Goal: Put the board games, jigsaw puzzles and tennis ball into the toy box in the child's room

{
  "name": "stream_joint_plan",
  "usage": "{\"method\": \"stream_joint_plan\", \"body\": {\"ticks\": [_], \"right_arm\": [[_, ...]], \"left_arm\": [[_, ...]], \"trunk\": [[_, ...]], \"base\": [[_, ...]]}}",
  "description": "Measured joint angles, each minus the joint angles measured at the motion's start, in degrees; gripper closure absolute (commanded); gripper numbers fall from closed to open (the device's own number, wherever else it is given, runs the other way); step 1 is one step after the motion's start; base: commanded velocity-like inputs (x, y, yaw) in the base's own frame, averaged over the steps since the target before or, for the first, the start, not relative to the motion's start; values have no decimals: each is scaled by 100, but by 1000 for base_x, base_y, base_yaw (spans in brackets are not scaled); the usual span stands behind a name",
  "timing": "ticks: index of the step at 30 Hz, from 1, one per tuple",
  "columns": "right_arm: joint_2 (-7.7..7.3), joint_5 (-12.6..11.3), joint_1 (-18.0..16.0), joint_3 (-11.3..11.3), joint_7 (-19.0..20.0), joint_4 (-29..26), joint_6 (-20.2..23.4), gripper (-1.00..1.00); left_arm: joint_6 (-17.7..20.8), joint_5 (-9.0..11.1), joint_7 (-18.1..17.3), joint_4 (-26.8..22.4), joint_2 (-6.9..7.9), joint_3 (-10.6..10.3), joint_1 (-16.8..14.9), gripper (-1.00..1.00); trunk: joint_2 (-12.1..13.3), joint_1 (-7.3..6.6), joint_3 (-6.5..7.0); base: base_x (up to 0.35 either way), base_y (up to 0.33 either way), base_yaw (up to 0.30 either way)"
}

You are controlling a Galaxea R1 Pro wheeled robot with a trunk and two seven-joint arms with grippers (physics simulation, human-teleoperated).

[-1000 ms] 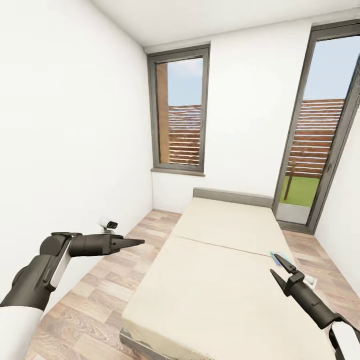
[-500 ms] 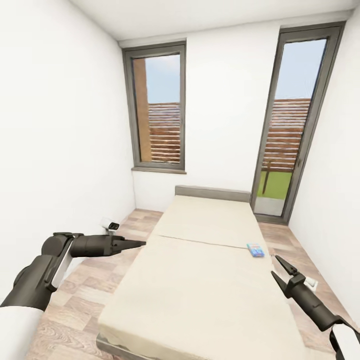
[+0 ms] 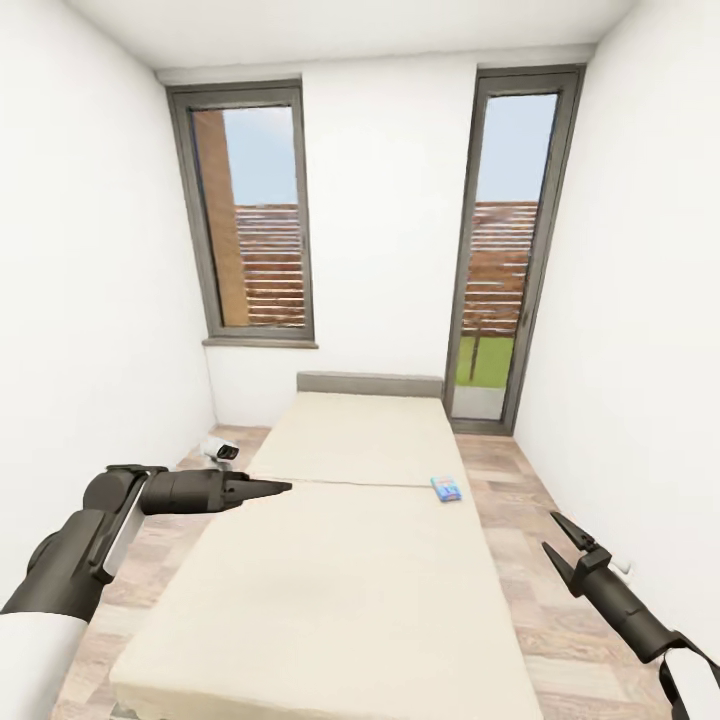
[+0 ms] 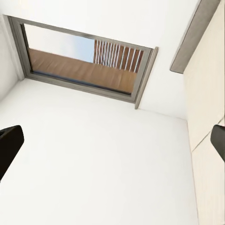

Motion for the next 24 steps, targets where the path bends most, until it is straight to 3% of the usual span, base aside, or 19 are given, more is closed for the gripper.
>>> {"method": "stream_joint_plan", "body": {"ticks": [11,24], "right_arm": [[-1,-2,0,1,2,1,0,-100],[-1,-3,1,1,3,3,0,-100]], "left_arm": [[-31,-1,-6,0,0,-1,0,-100],[-37,-1,-11,-1,-1,-1,-2,-100]], "trunk": [[-2,1,-1],[-2,1,-1]], "base": [[0,-272,-279],[0,-33,-279]]}}
